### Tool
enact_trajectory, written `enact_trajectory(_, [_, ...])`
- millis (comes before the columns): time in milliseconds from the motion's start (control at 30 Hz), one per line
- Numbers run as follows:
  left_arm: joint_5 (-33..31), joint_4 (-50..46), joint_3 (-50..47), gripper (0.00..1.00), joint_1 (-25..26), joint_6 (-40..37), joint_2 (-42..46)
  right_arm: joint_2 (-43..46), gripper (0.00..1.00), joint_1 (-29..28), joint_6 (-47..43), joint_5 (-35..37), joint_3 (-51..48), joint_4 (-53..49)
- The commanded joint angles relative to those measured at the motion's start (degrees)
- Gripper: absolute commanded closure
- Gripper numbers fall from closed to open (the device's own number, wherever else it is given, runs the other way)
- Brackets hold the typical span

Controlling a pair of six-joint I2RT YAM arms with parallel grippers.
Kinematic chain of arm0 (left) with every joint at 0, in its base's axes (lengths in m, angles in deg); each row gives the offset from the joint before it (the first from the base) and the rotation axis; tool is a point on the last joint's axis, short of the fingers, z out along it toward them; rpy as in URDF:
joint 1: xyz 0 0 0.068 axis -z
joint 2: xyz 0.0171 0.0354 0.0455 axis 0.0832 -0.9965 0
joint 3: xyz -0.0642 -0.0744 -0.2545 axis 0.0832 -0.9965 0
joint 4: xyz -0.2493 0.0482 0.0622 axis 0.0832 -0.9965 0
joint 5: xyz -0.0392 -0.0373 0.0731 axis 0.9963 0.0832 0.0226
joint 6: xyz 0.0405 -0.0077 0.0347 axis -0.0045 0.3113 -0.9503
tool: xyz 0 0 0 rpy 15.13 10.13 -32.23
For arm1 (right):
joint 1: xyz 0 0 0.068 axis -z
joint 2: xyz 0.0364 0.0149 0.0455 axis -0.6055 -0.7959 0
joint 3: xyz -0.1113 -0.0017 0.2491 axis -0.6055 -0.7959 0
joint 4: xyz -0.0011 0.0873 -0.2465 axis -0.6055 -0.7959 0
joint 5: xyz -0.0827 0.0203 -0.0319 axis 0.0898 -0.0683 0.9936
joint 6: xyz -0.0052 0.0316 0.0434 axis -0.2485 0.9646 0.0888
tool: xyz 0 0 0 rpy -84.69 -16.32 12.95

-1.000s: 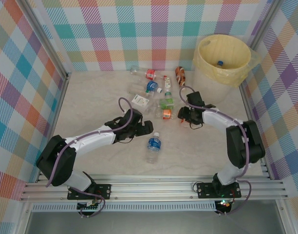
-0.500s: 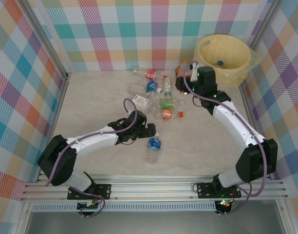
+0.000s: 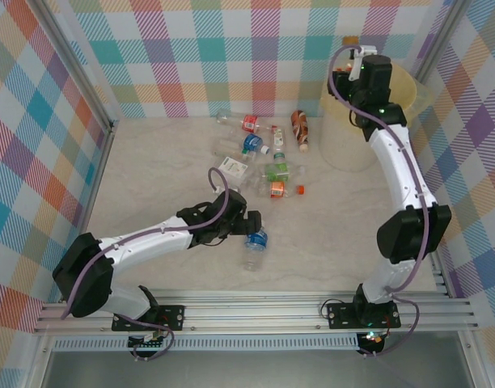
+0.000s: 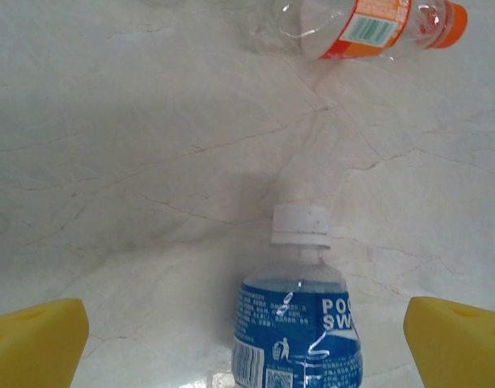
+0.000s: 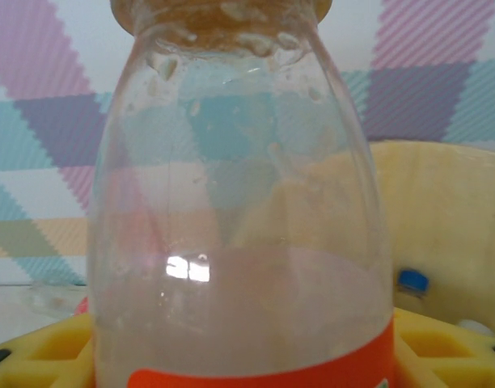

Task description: Put the plastic bottles in the bin

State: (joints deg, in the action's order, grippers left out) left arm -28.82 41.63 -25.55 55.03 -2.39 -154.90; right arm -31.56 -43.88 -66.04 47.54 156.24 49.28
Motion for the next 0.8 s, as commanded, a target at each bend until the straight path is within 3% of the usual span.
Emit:
enact_trajectory(0, [-2.01,-2.45,-1.6,0.0,2.01,-1.0,1.8,-2.85,0.43,3.16,-0.8,-0.64,5.54,-5.38])
enact_trajectory(300, [-1.71,-4.84,-1.72,0.0,6.87,-3.37,0.57,-14.17,0.41,10.19,-1.04,0.64,18.94,-15.98])
enact_trajectory(600, [-3.71,-5.78,-1.05,0.0,10.22,-4.5,-3.33,-23.31,0.38,11.45,-4.05,12.31,30.13,-22.16])
enact_trajectory(767, [-4.1,-6.74,-0.24,0.0,11.91,-5.76,-5.64,-25.67,0.29,11.48,-3.32,18.49,33.13,-24.02])
